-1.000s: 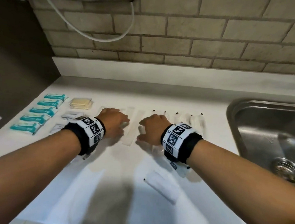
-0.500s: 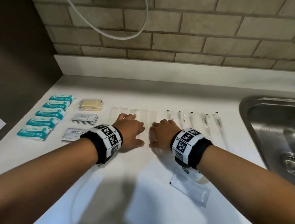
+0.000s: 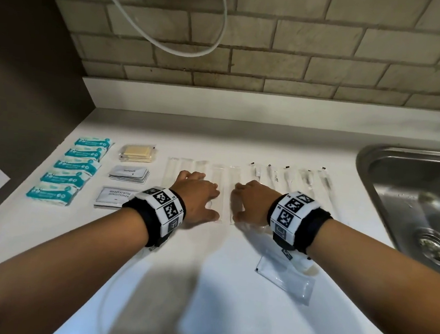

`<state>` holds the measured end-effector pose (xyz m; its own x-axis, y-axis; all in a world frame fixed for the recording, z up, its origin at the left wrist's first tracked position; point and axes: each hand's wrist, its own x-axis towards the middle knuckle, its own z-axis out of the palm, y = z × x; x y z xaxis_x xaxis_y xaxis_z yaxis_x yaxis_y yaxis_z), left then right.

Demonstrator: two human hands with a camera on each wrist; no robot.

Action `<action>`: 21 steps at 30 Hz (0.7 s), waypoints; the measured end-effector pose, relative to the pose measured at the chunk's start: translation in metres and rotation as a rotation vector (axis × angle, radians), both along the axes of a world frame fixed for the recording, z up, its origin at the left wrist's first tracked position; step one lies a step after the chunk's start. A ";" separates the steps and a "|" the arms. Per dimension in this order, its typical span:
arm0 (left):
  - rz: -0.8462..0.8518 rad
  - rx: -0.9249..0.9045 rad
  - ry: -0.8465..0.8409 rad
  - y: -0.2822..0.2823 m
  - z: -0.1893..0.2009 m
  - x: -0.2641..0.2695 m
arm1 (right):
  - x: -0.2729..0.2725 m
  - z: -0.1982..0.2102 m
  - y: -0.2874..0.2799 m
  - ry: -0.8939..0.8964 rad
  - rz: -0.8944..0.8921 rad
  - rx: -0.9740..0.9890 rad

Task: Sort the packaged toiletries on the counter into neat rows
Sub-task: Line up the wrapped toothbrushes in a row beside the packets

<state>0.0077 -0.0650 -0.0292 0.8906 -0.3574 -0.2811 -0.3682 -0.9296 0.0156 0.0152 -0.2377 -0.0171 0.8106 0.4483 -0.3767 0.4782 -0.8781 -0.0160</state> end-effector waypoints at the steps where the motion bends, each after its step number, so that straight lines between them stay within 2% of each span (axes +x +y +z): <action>1: 0.001 0.003 -0.001 0.000 0.001 0.000 | 0.001 -0.001 0.000 -0.003 -0.007 0.003; 14: 0.006 0.025 0.020 -0.004 0.003 0.003 | 0.003 -0.013 0.005 -0.052 -0.096 0.035; 21: 0.014 0.018 0.031 -0.004 0.003 0.004 | 0.005 -0.010 0.003 -0.016 -0.073 0.025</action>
<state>0.0116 -0.0689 -0.0258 0.8864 -0.3394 -0.3149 -0.3544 -0.9350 0.0103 0.0203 -0.2345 -0.0269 0.8475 0.3963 -0.3532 0.4128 -0.9103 -0.0310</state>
